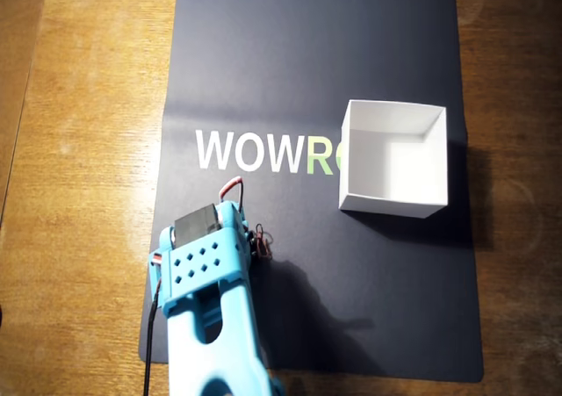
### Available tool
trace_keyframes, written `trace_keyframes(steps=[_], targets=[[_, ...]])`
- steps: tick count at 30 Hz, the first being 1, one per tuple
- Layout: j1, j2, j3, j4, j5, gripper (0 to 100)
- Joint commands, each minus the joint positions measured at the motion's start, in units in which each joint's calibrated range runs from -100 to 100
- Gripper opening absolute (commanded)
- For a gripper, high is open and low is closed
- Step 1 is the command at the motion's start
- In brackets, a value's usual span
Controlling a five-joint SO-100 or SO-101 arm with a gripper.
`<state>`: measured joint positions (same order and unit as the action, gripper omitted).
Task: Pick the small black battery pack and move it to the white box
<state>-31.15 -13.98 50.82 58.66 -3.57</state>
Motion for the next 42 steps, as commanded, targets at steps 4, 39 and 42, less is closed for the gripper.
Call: trace_keyframes(steps=[4, 39, 42], targets=[[-0.1, -1.8, -0.3, -0.1, 0.1, 8], [4.2, -10.2, -6.5, 0.1, 2.3, 7], [7.9, -10.1, -8.8, 0.2, 3.3, 7]])
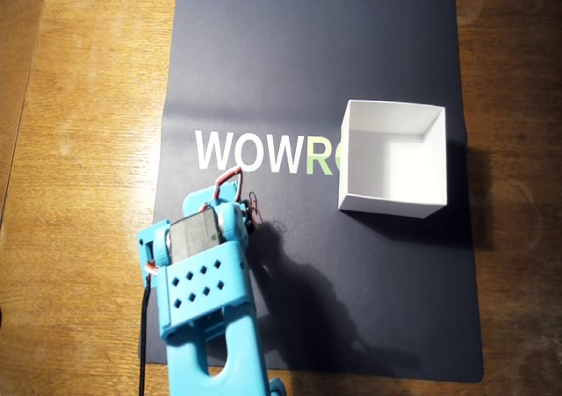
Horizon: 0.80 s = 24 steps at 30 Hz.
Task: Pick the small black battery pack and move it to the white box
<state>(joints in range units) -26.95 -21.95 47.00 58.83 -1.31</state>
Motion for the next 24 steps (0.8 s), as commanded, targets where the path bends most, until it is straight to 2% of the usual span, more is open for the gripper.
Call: trace_keyframes(steps=[1, 11, 24], targets=[[4.6, -2.1, -5.8, 0.2, 1.2, 7], [13.0, -2.6, -15.9, 0.2, 2.4, 7], [29.2, -2.7, -19.3, -0.2, 2.4, 7]])
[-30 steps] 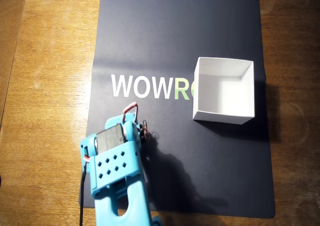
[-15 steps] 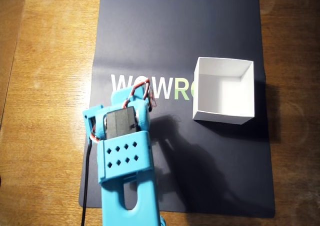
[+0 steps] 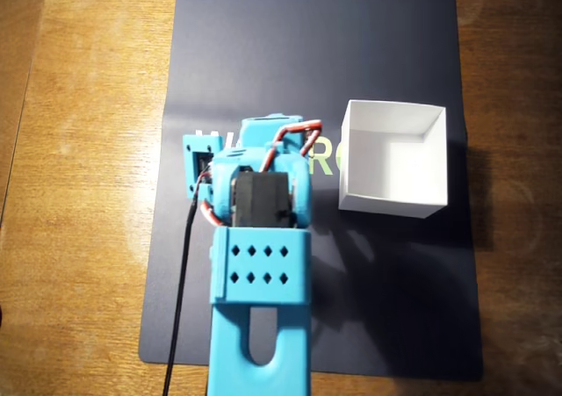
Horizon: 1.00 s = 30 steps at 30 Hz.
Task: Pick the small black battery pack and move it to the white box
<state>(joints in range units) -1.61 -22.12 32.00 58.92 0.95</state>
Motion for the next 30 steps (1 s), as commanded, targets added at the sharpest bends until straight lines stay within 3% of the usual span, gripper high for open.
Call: trace_keyframes(steps=[1, 11, 25, 30], targets=[[4.8, -2.6, -4.7, -0.3, 0.1, 7], [12.2, -2.5, -10.0, -0.6, 0.1, 7], [33.6, -1.5, -14.3, -0.9, 2.6, 7], [36.5, -0.7, -13.2, -6.2, 2.6, 7]])
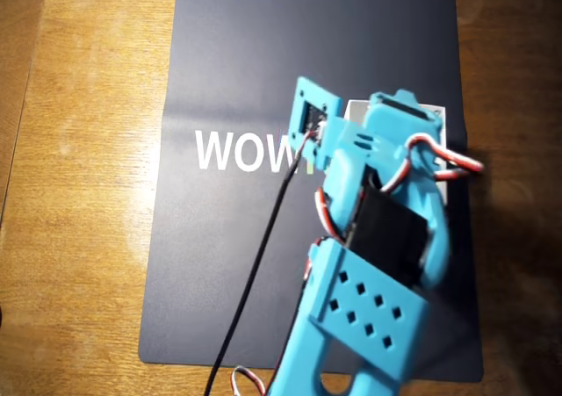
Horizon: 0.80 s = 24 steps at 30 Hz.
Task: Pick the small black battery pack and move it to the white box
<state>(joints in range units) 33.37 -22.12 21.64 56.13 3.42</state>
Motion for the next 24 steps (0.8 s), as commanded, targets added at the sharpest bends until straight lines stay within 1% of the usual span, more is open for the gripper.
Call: trace_keyframes(steps=[1, 4, 24], targets=[[1.6, 0.2, -2.9, -3.9, 0.1, 7], [2.7, 2.8, -2.9, -5.6, 0.1, 7], [2.0, 13.7, -2.8, -5.5, 0.0, 7]])
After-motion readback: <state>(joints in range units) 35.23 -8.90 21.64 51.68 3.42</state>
